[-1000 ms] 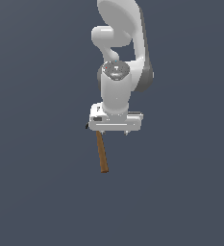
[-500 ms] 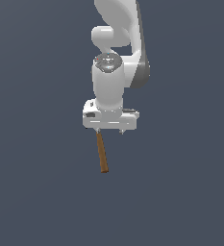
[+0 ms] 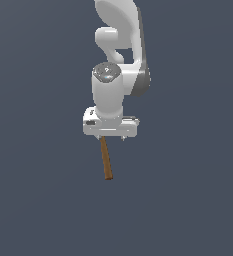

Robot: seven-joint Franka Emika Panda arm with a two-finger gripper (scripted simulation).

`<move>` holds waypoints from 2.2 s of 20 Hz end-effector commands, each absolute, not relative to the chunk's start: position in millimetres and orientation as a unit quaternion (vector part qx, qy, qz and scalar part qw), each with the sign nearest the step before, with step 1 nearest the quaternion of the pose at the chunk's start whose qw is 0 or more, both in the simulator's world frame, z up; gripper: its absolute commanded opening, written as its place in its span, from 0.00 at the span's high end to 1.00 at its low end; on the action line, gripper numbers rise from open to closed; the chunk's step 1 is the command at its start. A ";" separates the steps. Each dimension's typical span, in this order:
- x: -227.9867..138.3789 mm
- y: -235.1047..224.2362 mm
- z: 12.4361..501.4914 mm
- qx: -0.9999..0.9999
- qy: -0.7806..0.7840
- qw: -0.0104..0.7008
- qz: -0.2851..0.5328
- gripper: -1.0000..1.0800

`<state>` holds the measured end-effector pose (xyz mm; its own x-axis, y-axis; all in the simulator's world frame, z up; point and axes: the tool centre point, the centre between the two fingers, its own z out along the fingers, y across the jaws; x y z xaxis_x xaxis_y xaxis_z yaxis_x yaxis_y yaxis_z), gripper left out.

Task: Pick up the object and move it to a goal position.

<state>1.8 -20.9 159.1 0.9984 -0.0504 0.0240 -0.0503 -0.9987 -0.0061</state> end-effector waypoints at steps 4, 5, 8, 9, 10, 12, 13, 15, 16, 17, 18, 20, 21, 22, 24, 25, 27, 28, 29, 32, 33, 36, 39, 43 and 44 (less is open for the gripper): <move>-11.5 -45.9 123.4 -1.000 0.006 0.001 -0.007 0.04; -15.0 -51.4 115.4 -1.000 0.001 0.001 -0.006 0.04; -24.9 -65.2 95.1 -1.000 -0.010 0.000 -0.004 0.04; -27.9 -69.0 89.7 -1.000 -0.014 0.000 -0.003 0.04; -30.5 -72.2 84.8 -1.000 -0.017 0.000 -0.002 0.04; -35.1 -77.6 76.9 -1.000 -0.021 0.000 -0.001 0.04; -37.0 -79.6 73.8 -1.000 -0.023 0.000 -0.001 0.04; -39.7 -82.6 69.3 -1.000 -0.026 0.000 0.000 0.04; -40.6 -83.5 67.9 -1.000 -0.027 0.000 0.000 0.04; -41.1 -84.1 67.1 -1.000 -0.027 0.000 0.000 0.04; -41.3 -84.2 66.8 -1.000 -0.028 0.000 0.000 0.04; -40.8 -83.7 67.6 -1.000 -0.026 0.000 0.000 0.04; -40.8 -83.8 66.5 -1.000 -0.026 0.000 0.000 0.04; -40.9 -83.8 64.8 -1.000 -0.026 0.000 0.000 0.04; -41.1 -83.7 59.5 -1.000 -0.026 0.000 0.000 0.04; -41.3 -83.8 55.8 -1.000 -0.026 0.000 0.000 0.04; -41.7 -83.9 46.5 -1.000 -0.027 0.000 0.000 0.04; -42.0 -84.1 40.9 -1.000 -0.027 0.000 0.000 0.04; -42.3 -84.0 35.5 -1.000 -0.027 0.000 0.000 0.04; -42.4 -84.2 23.5 -1.000 -0.027 0.000 0.000 0.04; -42.3 -84.3 20.9 -1.000 -0.027 0.000 0.000 0.04; -41.7 -84.3 16.9 -1.000 -0.028 0.000 0.000 0.04; -41.6 -84.3 16.7 -1.000 -0.028 0.000 0.000 1.00; -41.6 -84.3 16.7 -1.000 -0.028 0.000 0.000 1.00; -41.6 -84.3 16.7 -1.000 -0.028 0.000 0.000 1.00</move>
<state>-40.7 -78.1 18.1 0.9979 0.0648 0.0014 0.0648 -0.9979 -0.0029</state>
